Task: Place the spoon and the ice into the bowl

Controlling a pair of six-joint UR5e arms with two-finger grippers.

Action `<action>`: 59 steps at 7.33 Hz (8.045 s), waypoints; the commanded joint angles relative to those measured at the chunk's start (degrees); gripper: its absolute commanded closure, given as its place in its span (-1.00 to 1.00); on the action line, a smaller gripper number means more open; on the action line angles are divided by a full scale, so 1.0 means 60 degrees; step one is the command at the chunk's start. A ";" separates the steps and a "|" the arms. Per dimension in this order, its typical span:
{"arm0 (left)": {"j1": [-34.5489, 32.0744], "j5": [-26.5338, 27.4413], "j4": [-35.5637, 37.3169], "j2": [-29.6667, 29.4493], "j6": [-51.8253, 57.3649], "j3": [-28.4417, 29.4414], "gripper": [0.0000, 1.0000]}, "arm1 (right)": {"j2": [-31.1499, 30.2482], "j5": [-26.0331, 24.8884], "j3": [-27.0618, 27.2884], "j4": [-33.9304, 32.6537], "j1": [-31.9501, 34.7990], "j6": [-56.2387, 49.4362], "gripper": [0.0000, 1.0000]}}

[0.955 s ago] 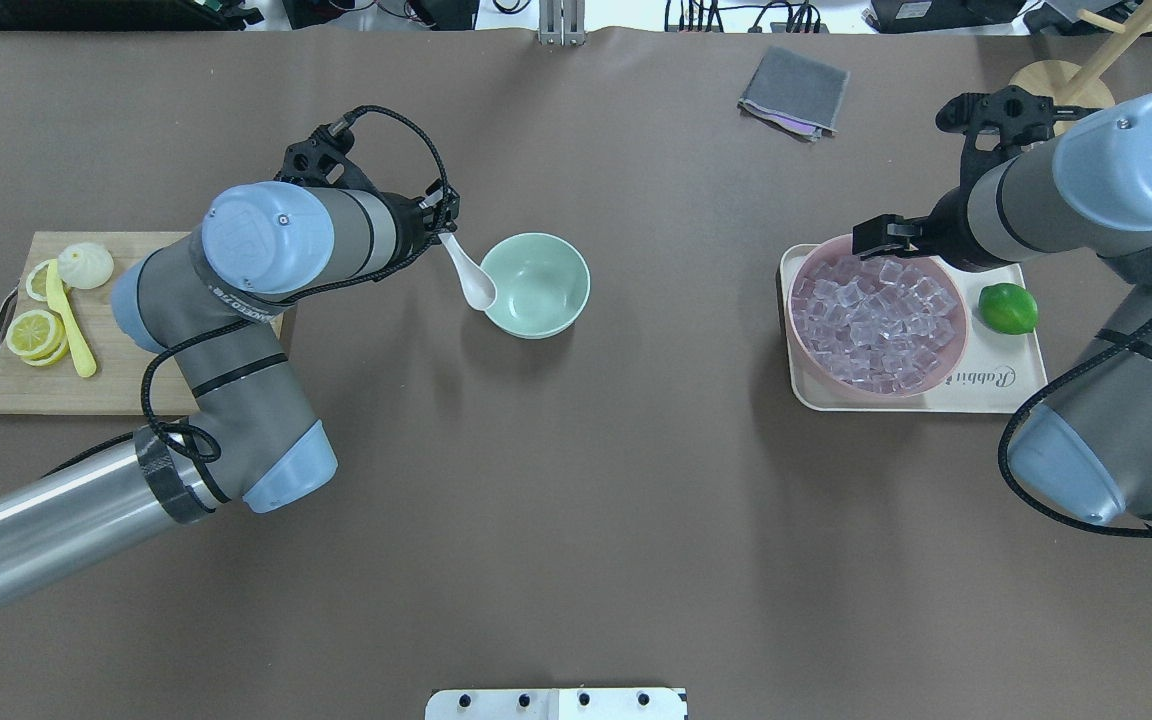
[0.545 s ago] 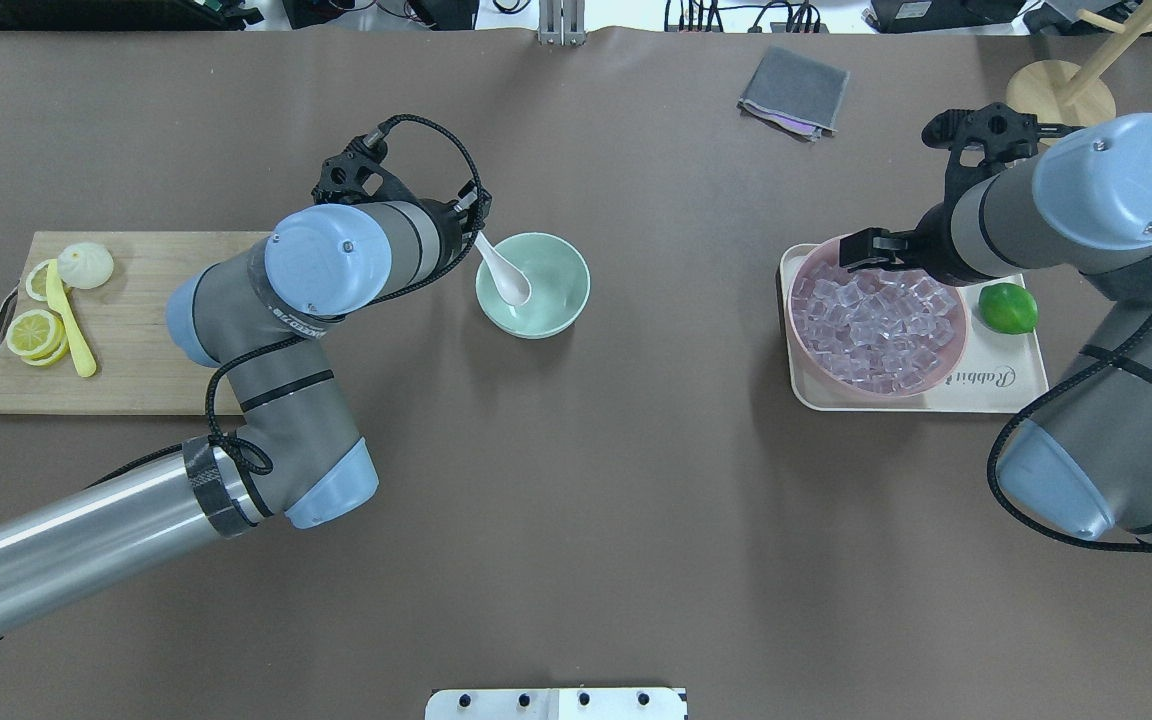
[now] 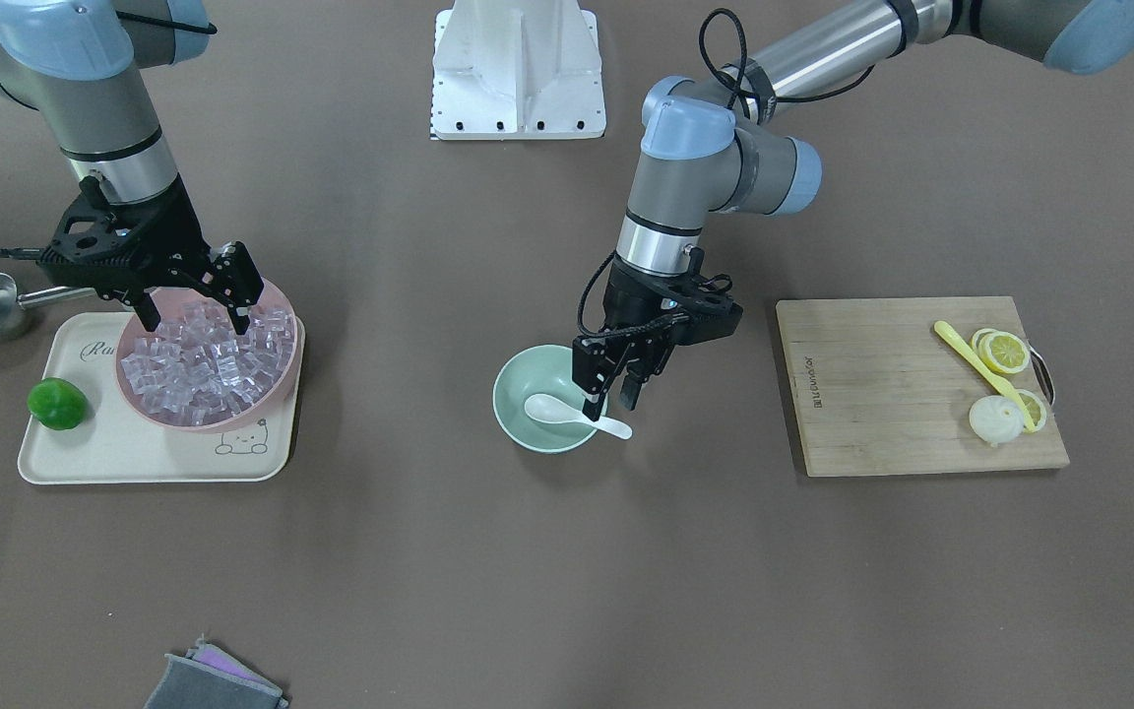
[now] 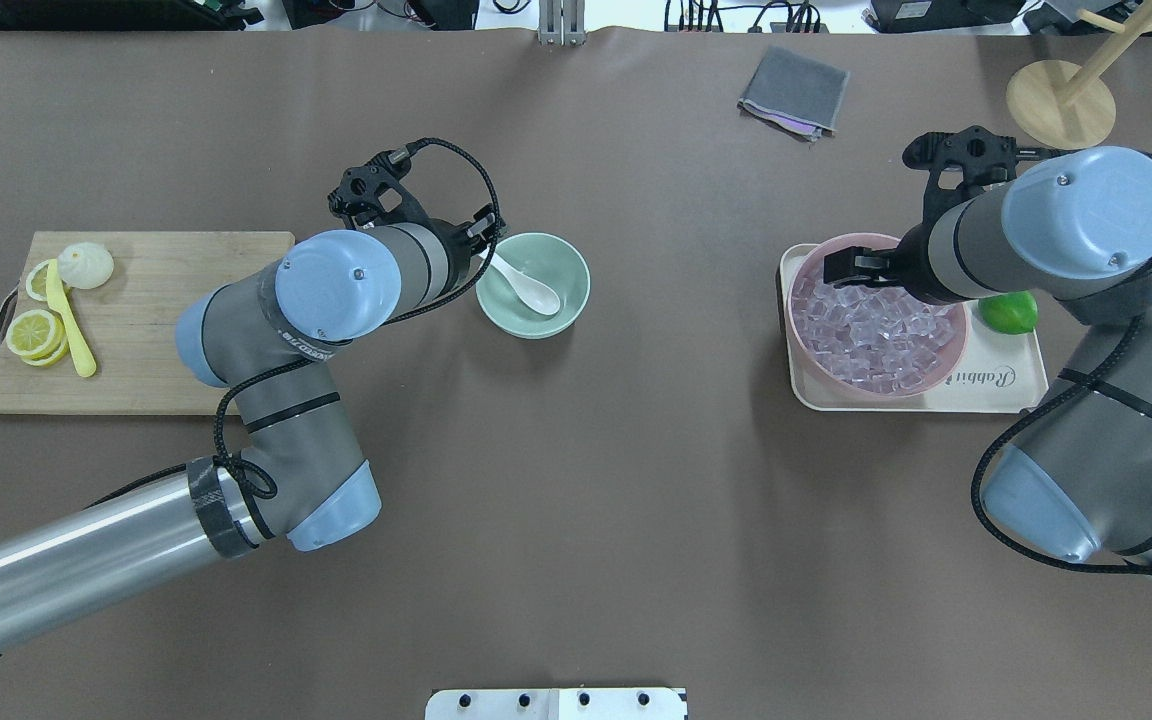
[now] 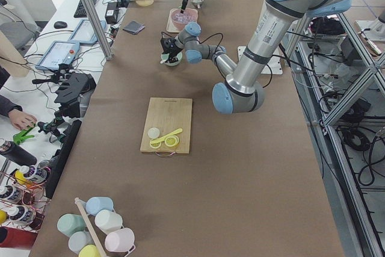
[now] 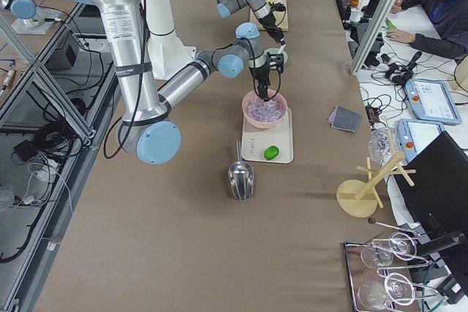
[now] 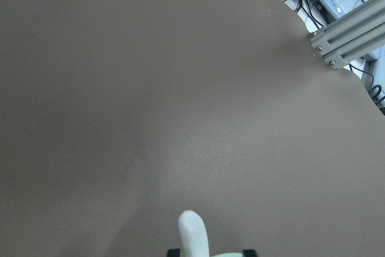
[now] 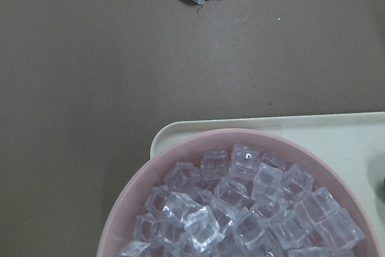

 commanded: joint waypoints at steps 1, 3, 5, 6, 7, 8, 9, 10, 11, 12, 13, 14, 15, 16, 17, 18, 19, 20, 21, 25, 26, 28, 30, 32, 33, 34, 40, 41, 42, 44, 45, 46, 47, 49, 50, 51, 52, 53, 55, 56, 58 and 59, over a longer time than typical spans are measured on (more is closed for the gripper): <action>-0.0989 -0.2435 0.0790 0.1015 0.2513 -0.1546 -0.98 | 0.0004 -0.0479 -0.0116 -0.0012 -0.0200 0.0005 -0.92; -0.2412 -0.4337 0.1061 0.2507 0.5221 -0.2445 -0.98 | 0.0033 -0.0701 -0.0466 0.0002 -0.0260 -0.0025 -0.71; -0.3717 -0.5994 0.1047 0.3301 0.7323 -0.2405 -0.98 | 0.0224 -0.0980 -0.0834 0.0003 -0.0348 -0.0010 -0.49; -0.3810 -0.6014 0.1017 0.3480 0.7403 -0.2419 -0.98 | 0.0311 -0.0981 -0.0951 0.0032 -0.0363 0.0004 -0.44; -0.3811 -0.6014 0.1002 0.3481 0.7404 -0.2434 -0.98 | 0.0327 -0.0981 -0.0952 0.0046 -0.0406 0.0004 -0.41; -0.3811 -0.6014 0.1002 0.3496 0.7404 -0.2434 -0.98 | 0.0312 -0.0995 -0.0967 0.0047 -0.0465 0.0004 -0.37; -0.3825 -0.6000 0.1002 0.3496 0.7404 -0.2434 -0.98 | 0.0327 -0.0995 -0.1025 0.0047 -0.0523 0.0004 -0.36; -0.3811 -0.5999 0.1002 0.3511 0.7404 -0.2434 -0.98 | 0.0443 -0.0995 -0.1098 0.0047 -0.0568 0.0004 -0.34; -0.3811 -0.5970 0.1002 0.3511 0.7389 -0.2405 -0.98 | 0.0574 -0.1024 -0.1215 0.0047 -0.0597 0.0004 -0.30; -0.3825 -0.5956 0.1002 0.3511 0.7389 -0.2405 -0.98 | 0.0634 -0.1170 -0.1317 0.0047 -0.0641 0.0004 -0.27; -0.3811 -0.5955 0.1002 0.3511 0.7389 -0.2405 -0.98 | 0.0649 -0.1185 -0.1304 0.0047 -0.0656 0.0019 -0.14; -0.3811 -0.5926 0.1002 0.3511 0.7389 -0.2390 -0.98 | 0.0634 -0.1186 -0.1318 0.0047 -0.0685 0.0005 0.11; -0.3811 -0.5912 0.1002 0.3511 0.7389 -0.2375 -0.98 | 0.0634 -0.1200 -0.1347 0.0047 -0.0714 0.0004 0.30; -0.3811 -0.5912 0.1002 0.3525 0.7389 -0.2375 -0.98 | 0.0634 -0.1200 -0.1333 0.0047 -0.0714 0.0004 0.58; -0.3811 -0.5912 0.1002 0.3525 0.7389 -0.2375 -0.98 | 0.0649 -0.1186 -0.1304 0.0047 -0.0714 0.0004 0.94; -0.3811 -0.5926 0.1002 0.3525 0.7389 -0.2361 -0.98 | 0.0765 -0.1171 -0.1217 0.0047 -0.0700 0.0004 1.00; -0.3869 -0.6158 0.1104 0.3482 0.7389 -0.2448 -0.98 | 0.0897 -0.1156 -0.1042 0.0032 -0.0671 0.0004 1.00; -0.4203 -0.6741 0.1119 0.3481 0.7418 -0.2390 -0.98 | 0.1057 -0.1142 -0.0851 0.0003 -0.0656 0.0033 1.00; -0.4830 -0.7414 0.1395 0.3583 0.8115 -0.2346 -0.98 | 0.1161 -0.1127 -0.0690 -0.0026 -0.0641 0.0411 1.00; -0.7525 -0.8050 0.5724 0.3599 1.4815 -0.2288 -0.98 | 0.2767 -0.1490 -0.1184 -0.0420 -0.1196 0.3062 1.00; -0.8256 -0.8007 0.6168 0.3599 1.5889 -0.2113 -0.98 | 0.3324 -0.1957 -0.1680 -0.0524 -0.1488 0.3472 1.00; -0.8877 -0.8094 0.6261 0.3904 1.6836 -0.1659 -0.98 | 0.4627 -0.2836 -0.3404 -0.0481 -0.2015 0.4598 1.00; -0.8952 -0.8109 0.6261 0.3965 1.6808 -0.1643 -0.98 | 0.5843 -0.3484 -0.4944 -0.0422 -0.2470 0.5495 1.00; -0.8952 -0.8210 0.6115 0.4315 1.6794 -0.1686 -0.98 | 0.6564 -0.3892 -0.5709 -0.0422 -0.2851 0.6037 1.00; -0.8952 -0.8197 0.6114 0.4360 1.6765 -0.1643 -0.98 | 0.6654 -0.4012 -0.5742 -0.0422 -0.3013 0.6098 0.73; -0.8938 -0.8182 0.6129 0.4375 1.6750 -0.1585 -0.98 | 0.6713 -0.4027 -0.5757 -0.0422 -0.3087 0.6084 -0.13; -0.8937 -0.8138 0.5911 0.5309 1.6735 -0.1482 -0.98 | 0.6539 -0.2877 -0.5640 -0.0466 -0.1980 0.4450 -1.00; -0.8952 -0.8182 0.6054 0.5559 1.6735 -0.1511 -0.98 | 0.6016 -0.2218 -0.5277 -0.0379 -0.1380 0.3355 -1.00; -0.8952 -0.8168 0.6172 0.6258 1.6749 -0.1511 -0.98 | 0.5169 -0.1268 -0.4418 -0.0378 -0.0692 0.2170 -1.00; -0.9127 -0.8095 0.6114 0.6994 1.6794 -0.1950 -0.98 | 0.3469 0.0185 -0.2601 -0.0509 0.0568 0.0539 -1.00; -0.9142 -0.8109 0.6071 0.7142 1.6808 -0.1950 -0.98 | 0.2823 0.0902 -0.1882 -0.0931 0.1242 -0.0295 -1.00; -0.9259 -0.8094 0.6070 0.7158 1.6808 -0.1979 -0.98 | 0.2585 0.1634 -0.1353 -0.2022 0.2017 -0.1811 -1.00; -0.9289 -0.8109 0.6056 0.7260 1.6823 -0.1994 -0.98 | 0.1930 0.2019 -0.0898 -0.2570 0.2692 -0.3552 -1.00; -0.9289 -0.8109 0.6056 0.7275 1.6823 -0.1965 -0.98 | -0.0336 0.2796 0.0009 -0.2502 0.3996 -0.5802 -1.00; -0.9289 -0.8109 0.6056 0.7275 1.6823 -0.1965 -0.98 | -0.1377 0.2842 0.0421 -0.2502 0.4437 -0.6463 -1.00; -0.9289 -0.8109 0.6056 0.7275 1.6823 -0.1951 -0.98 | -0.2199 0.2886 0.0454 -0.2502 0.4949 -0.6673 -1.00; -0.9289 -0.8109 0.6056 0.7275 1.6823 -0.1936 -0.98 | -0.2962 0.2945 0.0411 -0.2502 0.5360 -0.7168 -1.00; -0.9289 -0.8109 0.6041 0.7261 1.6823 -0.1921 -0.98 | -0.3810 0.2945 0.0265 -0.2502 0.5611 -0.7884 -1.00; -0.9260 -0.8123 0.6041 0.7246 1.6808 -0.1907 -0.98 | -0.4111 0.3439 -0.0552 -0.2502 0.5906 -0.7964 -1.00; -0.9274 -0.8123 0.6041 0.7246 1.6808 -0.1921 -0.98 | -0.4126 0.3980 -0.0803 -0.2430 0.5921 -0.8138 -1.00; -0.9260 -0.8123 0.6041 0.7246 1.6808 -0.1907 -0.98 | -0.4316 0.4073 -0.0820 -0.2341 0.6183 -0.9628 -1.00; -0.9274 -0.8123 0.6041 0.7246 1.6808 -0.1935 -0.98 | -0.4476 0.4218 -0.0690 -0.2341 0.6576 -1.0461 -1.00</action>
